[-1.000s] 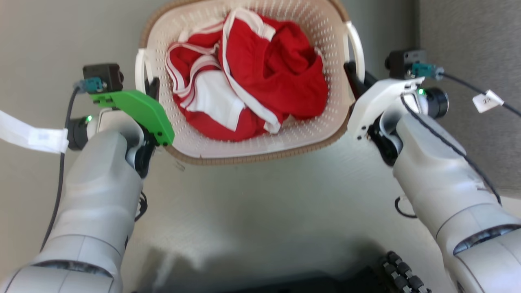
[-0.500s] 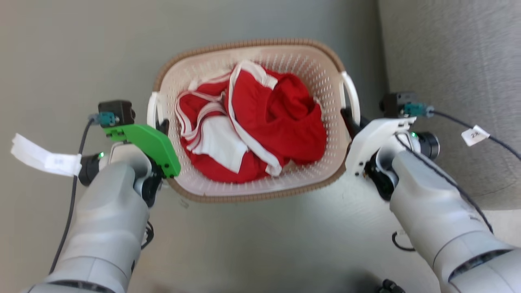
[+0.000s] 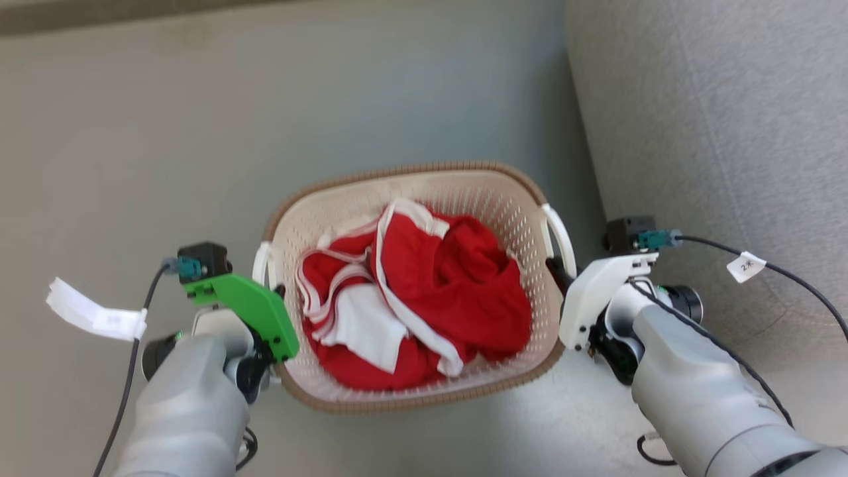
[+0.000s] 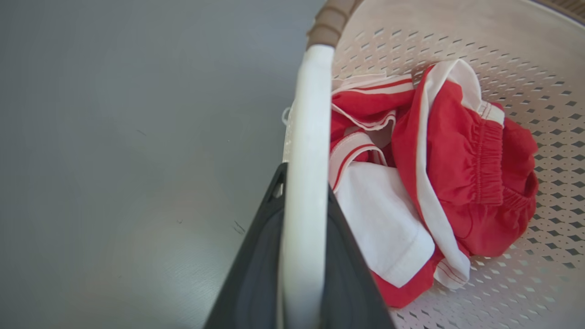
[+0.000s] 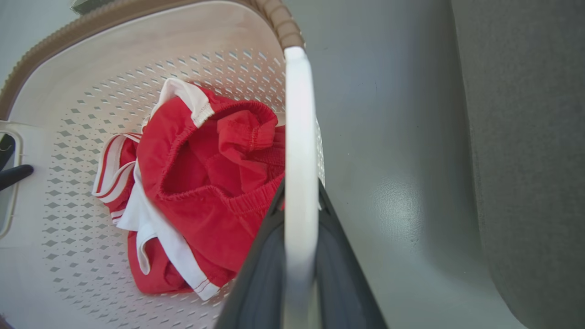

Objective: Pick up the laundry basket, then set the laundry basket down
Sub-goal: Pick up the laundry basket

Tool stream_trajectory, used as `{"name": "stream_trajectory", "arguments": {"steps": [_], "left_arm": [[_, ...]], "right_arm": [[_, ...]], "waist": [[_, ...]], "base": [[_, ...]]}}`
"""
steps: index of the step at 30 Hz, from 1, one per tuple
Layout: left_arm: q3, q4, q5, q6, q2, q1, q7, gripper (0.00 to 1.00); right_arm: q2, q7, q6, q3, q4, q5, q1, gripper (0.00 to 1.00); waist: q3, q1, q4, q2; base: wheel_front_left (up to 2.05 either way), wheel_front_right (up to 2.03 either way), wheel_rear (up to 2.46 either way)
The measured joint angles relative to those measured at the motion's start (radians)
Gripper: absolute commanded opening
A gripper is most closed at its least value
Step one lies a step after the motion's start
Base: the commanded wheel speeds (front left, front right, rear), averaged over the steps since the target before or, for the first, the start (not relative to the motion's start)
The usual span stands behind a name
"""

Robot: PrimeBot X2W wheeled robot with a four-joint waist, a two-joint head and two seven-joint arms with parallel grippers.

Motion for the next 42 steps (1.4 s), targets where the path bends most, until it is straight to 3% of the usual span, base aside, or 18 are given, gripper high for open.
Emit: {"name": "stream_trajectory", "arguments": {"steps": [20, 42], "left_arm": [[-0.028, 0.006, -0.082, 0.000, 0.007, 0.128, 0.147, 0.00], [-0.050, 0.007, -0.126, 0.000, 0.008, 0.237, 0.201, 0.00]], "right_arm": [[-0.003, 0.213, -0.001, 0.078, 0.000, 0.112, 0.106, 0.00], [0.002, 0.245, 0.000, 0.094, 0.021, 0.158, 0.203, 0.00]], "waist": [[-0.269, 0.0000, -0.011, 0.0000], [-0.408, 0.0000, -0.025, 0.0000]], "base": [[0.00, 0.00, 0.00], [0.00, 0.00, 0.00]]}}
